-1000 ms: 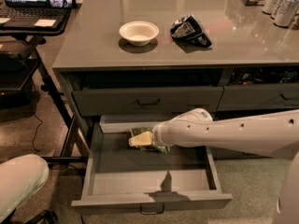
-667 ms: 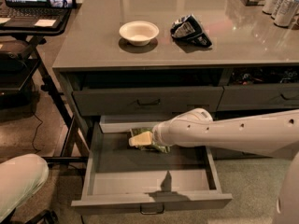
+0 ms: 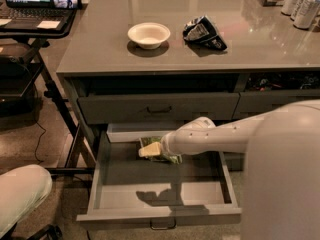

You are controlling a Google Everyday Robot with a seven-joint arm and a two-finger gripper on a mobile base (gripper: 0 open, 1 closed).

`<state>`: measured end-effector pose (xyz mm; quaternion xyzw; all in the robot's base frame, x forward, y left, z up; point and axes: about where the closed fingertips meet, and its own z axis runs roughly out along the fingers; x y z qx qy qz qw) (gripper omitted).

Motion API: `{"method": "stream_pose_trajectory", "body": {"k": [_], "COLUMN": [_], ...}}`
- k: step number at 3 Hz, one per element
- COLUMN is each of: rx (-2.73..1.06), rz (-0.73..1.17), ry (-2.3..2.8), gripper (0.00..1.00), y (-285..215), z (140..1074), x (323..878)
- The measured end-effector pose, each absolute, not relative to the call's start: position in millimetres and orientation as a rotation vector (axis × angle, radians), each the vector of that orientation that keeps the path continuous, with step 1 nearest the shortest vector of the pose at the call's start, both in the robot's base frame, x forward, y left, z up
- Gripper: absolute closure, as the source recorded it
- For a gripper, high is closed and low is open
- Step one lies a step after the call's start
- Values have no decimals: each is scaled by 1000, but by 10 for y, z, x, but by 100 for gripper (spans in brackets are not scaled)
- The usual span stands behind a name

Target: Pick green jalapeno chip bag from middle drawer and place on counter

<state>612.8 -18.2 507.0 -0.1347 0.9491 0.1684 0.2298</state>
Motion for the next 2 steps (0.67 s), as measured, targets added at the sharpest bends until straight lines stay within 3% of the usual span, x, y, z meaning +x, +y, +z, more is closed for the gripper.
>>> {"method": "stream_pose_trajectory", "body": {"k": [2], "rx": [-413], "rz": [510], "ry": [2631], "gripper": [0], "y": [-53], "z": [4451], "x": [6363]}}
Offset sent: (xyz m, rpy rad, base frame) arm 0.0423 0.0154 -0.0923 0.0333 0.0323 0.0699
